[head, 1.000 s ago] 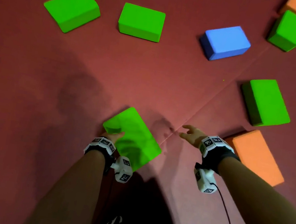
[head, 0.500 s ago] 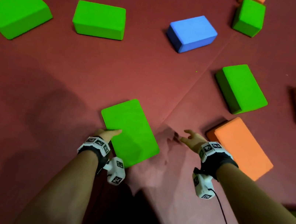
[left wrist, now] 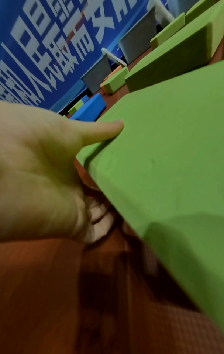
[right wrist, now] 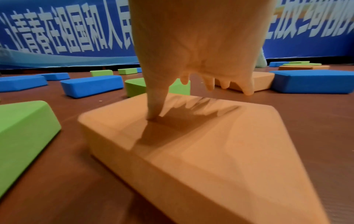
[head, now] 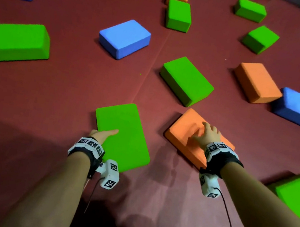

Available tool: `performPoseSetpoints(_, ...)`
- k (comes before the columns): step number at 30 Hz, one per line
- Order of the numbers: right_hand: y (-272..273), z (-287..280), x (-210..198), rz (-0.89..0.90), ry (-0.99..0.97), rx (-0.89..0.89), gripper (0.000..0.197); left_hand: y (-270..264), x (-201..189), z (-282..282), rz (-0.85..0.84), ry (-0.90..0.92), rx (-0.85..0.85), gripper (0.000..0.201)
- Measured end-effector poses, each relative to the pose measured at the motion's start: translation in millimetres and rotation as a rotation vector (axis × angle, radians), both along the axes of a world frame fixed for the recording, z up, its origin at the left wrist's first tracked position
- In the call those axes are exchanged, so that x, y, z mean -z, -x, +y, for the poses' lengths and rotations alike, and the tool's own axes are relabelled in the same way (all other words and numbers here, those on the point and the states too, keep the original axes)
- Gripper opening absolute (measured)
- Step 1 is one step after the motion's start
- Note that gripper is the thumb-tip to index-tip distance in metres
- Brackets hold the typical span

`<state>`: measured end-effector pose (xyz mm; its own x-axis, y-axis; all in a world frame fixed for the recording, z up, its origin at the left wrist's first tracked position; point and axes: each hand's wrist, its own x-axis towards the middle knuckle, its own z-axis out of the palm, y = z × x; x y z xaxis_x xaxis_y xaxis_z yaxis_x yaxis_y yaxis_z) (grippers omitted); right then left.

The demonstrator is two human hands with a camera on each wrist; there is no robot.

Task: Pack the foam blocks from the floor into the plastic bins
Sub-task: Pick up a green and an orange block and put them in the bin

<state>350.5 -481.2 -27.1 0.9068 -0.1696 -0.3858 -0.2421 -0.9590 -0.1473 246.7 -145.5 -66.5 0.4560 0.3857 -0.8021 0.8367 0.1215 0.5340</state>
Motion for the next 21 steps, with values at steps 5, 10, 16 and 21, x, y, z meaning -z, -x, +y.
performPoseSetpoints(5, -10, -45, 18, 0.137, -0.011, 0.082, 0.113, -19, 23, -13, -0.046, 0.041, 0.075, 0.123)
performPoseSetpoints(10, -2, -46, 16, 0.181, 0.11, 0.159, 0.116, -35, 64, -18, -0.021, 0.148, 0.101, 0.126)
performPoseSetpoints(16, 20, -41, 24, 0.154, -0.299, 0.398, 0.098, -42, 13, -45, -0.058, 0.172, 0.151, 0.128)
performPoseSetpoints(21, 43, -31, 27, 0.209, -0.61, 0.582, 0.097, -48, -13, -37, -0.051, 0.145, 0.188, 0.123)
